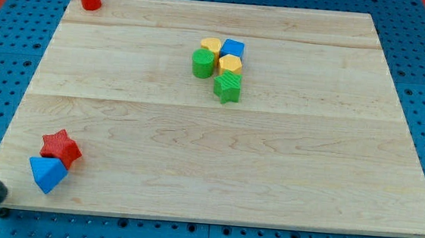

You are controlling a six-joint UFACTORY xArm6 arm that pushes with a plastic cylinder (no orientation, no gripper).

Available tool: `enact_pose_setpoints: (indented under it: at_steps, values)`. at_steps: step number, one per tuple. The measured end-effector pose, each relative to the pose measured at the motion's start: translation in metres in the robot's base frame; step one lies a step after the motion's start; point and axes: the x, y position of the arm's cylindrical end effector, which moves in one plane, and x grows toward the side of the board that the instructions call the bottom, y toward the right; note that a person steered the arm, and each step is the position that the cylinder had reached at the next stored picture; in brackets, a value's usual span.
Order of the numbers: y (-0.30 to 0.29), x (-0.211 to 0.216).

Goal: Keep blue triangle on right side to red star

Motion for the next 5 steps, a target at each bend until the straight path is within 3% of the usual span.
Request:
enact_pose_setpoints:
  at_steps: [2, 4, 5]
  values:
    - [0.062, -0.056]
    - [0.03, -0.036]
    - [0.055, -0.028]
